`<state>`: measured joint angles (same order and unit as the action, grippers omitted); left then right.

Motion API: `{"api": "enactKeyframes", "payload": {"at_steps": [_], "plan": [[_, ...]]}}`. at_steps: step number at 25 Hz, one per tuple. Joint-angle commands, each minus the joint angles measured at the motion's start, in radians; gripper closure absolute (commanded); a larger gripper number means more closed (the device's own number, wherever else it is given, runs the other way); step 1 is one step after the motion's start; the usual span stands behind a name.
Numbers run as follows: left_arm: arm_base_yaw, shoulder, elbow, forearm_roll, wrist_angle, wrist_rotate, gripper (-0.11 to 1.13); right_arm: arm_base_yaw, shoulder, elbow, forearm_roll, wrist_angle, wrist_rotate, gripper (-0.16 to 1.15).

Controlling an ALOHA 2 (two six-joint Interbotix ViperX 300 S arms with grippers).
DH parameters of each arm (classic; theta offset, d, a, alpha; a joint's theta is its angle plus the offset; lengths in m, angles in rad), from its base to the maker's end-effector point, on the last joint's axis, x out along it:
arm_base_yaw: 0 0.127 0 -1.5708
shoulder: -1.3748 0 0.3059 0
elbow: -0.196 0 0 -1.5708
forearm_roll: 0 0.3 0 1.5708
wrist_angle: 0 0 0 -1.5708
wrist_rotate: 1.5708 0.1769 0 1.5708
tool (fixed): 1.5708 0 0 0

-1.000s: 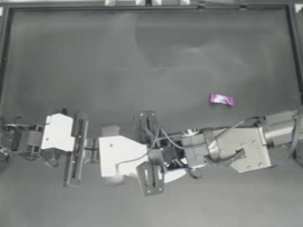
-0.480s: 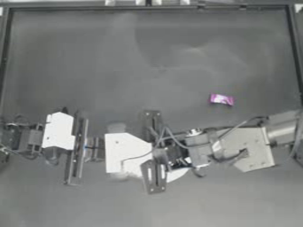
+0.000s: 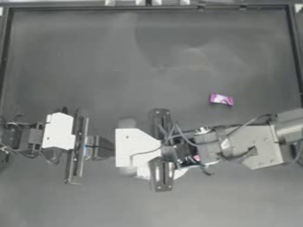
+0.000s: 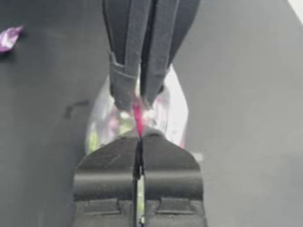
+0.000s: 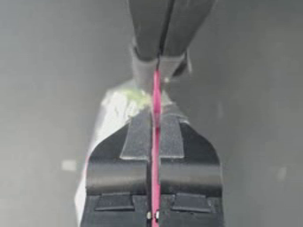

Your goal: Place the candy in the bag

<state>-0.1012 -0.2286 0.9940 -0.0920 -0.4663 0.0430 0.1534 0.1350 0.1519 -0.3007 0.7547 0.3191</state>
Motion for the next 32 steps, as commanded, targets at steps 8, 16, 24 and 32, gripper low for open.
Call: {"api": "enactKeyframes", "payload": {"at_steps": [8,16,24,32], "plan": [[-0.003,-0.032,-0.014,-0.002,-0.008,0.002,0.98,0.014,-0.077,0.077,0.002,0.005,0.060,0.93],[-0.005,-0.032,-0.014,-0.003,-0.008,0.000,0.98,0.032,-0.123,0.146,0.000,0.003,0.121,0.93],[-0.008,-0.032,-0.014,-0.003,-0.008,0.000,0.98,0.058,-0.170,0.213,-0.020,0.009,0.204,0.93],[-0.006,-0.025,-0.014,-0.003,-0.009,0.000,0.98,0.098,-0.224,0.278,-0.048,0.015,0.302,0.93]]}}
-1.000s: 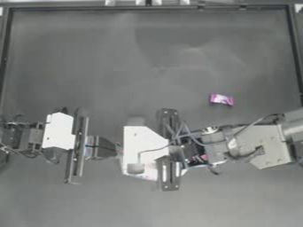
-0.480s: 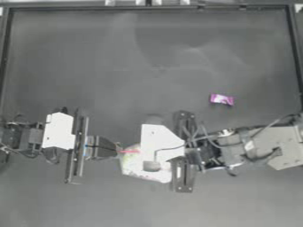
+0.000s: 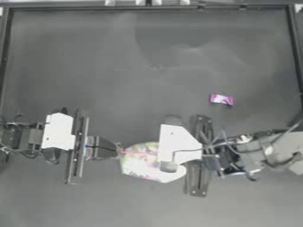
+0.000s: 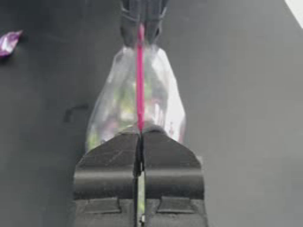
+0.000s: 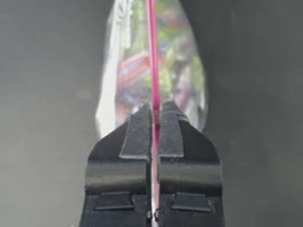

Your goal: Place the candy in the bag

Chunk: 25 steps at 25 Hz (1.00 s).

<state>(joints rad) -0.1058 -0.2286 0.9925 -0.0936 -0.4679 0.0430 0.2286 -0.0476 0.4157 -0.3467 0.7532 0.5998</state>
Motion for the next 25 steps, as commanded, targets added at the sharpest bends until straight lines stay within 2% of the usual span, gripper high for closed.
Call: {"api": "enactKeyframes", "payload": {"at_steps": [1,25], "plan": [[-0.002,-0.025,-0.012,-0.002,-0.006,0.000,0.98,0.026,-0.046,0.020,-0.002,0.020,0.029,0.93],[-0.003,-0.006,-0.012,-0.003,-0.006,0.000,0.98,0.112,-0.158,0.175,-0.002,0.066,0.242,0.93]]}}
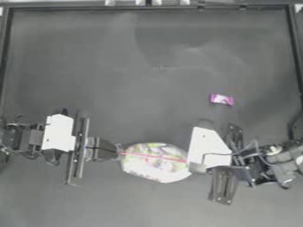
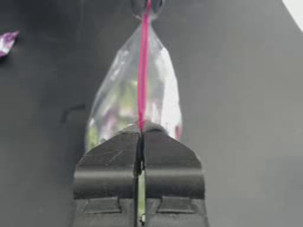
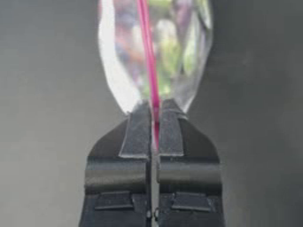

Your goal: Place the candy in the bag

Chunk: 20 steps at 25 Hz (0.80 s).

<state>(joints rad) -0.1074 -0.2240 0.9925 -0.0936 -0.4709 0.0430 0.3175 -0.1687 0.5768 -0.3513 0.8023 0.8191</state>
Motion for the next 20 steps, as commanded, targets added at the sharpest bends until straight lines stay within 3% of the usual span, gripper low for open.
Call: {"api": "enactKeyframes", "payload": {"at_steps": [1,7,20], "plan": [[-0.002,-0.011,-0.012,-0.002,-0.003,0.000,0.98,0.028,-0.044,0.021,0.003,0.018,0.032,0.93],[-0.002,-0.011,-0.012,-0.002,-0.003,0.000,0.98,0.044,-0.075,0.060,0.002,0.020,0.083,0.93],[0.000,-0.009,-0.006,-0.003,-0.003,-0.002,0.98,0.066,-0.087,0.080,0.011,0.051,0.087,0.93]]}}
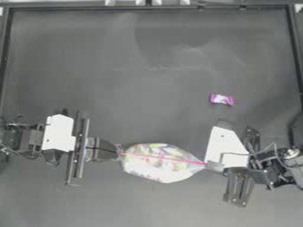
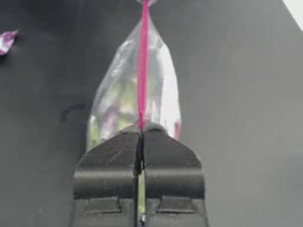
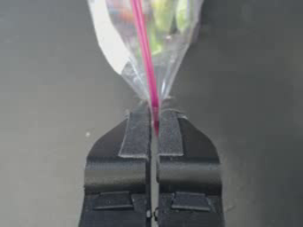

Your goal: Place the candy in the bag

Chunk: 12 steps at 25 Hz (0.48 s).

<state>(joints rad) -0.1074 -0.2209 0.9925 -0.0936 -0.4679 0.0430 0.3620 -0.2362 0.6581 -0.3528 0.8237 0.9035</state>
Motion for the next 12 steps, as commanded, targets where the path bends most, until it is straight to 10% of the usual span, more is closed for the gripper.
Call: {"api": "enactKeyframes", "payload": {"at_steps": [1,12], "plan": [[-0.002,-0.012,-0.005,-0.002,-0.006,-0.003,0.98,0.025,-0.020,-0.003,0.012,0.034,0.005,0.93],[0.002,-0.014,-0.015,-0.002,-0.006,0.003,0.98,0.025,-0.032,-0.031,-0.048,0.038,0.005,0.93]]}}
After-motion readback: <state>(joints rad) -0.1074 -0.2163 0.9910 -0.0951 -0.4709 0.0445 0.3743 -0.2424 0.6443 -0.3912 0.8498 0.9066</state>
